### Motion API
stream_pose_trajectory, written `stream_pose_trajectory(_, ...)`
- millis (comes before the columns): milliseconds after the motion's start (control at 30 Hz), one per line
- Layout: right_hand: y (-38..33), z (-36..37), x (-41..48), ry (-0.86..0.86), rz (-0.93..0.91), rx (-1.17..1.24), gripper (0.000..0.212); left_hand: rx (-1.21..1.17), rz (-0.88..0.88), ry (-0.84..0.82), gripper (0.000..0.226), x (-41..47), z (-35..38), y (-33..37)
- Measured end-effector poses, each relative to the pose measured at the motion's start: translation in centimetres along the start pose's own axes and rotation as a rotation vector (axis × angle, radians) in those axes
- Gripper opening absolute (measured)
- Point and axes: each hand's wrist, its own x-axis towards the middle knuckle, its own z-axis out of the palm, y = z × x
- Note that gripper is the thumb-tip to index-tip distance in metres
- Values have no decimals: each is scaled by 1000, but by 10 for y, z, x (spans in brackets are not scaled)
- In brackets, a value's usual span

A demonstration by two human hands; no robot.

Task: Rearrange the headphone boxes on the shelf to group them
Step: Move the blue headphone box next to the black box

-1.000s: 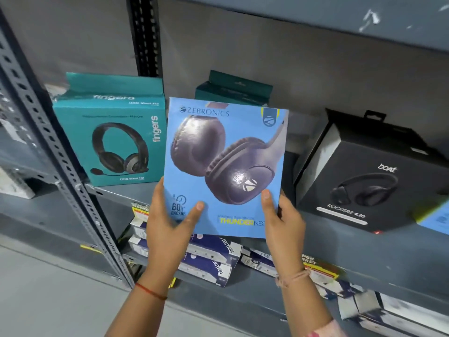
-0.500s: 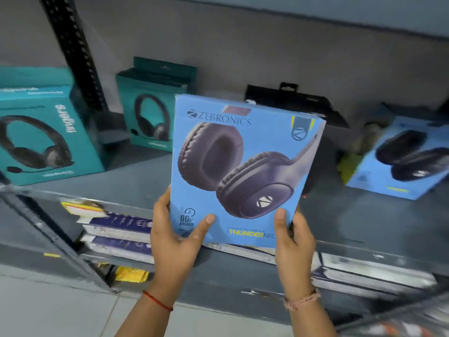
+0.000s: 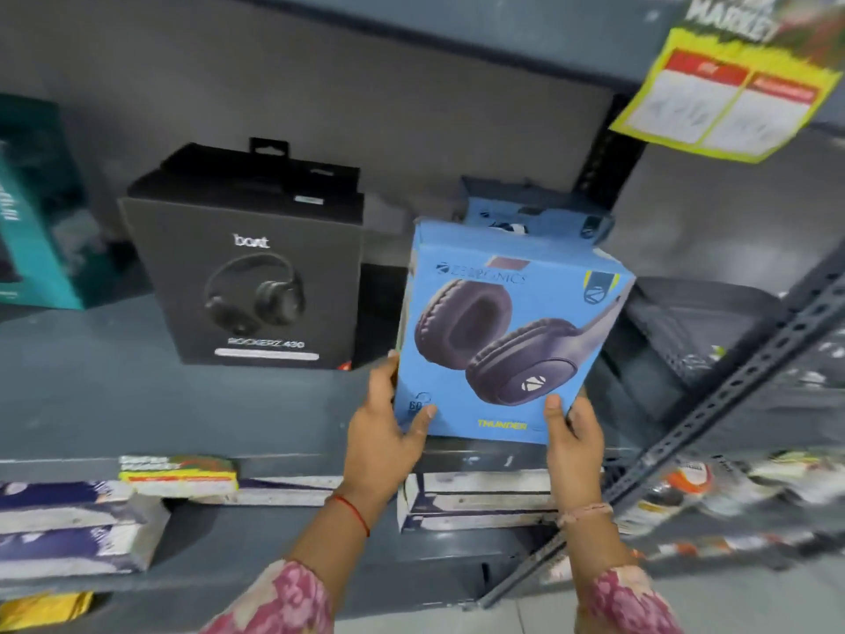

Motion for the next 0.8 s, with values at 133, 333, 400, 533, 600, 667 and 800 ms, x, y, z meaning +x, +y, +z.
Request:
stream_pose_trajectory(133, 14, -25, 43, 30, 21, -59, 16, 29, -8, -89, 64, 29, 41, 2)
stream_pose_trajectory(333, 30, -35, 80, 23, 91, -120, 13, 123, -78, -159, 74, 58, 71, -2)
stream_pose_trajectory(400, 34, -33, 87, 46, 108, -124, 8, 138, -103, -160, 75, 63, 76, -4)
stream_pose_trajectory(533, 37, -30, 91, 84, 119, -129, 17, 218, -99, -157, 75, 70, 81, -8)
stream_pose_trajectory(600, 35, -28, 91, 78, 131, -122, 20, 242, -112, -157, 75, 70, 81, -8)
stream_pose_trajectory(667, 32, -28, 89, 77, 163, -139, 26, 208, -127, -171, 74, 69, 81, -7)
stream_pose_trajectory(800, 26, -18, 60, 274, 208, -225, 50, 141, -139, -176, 54, 61, 65, -5)
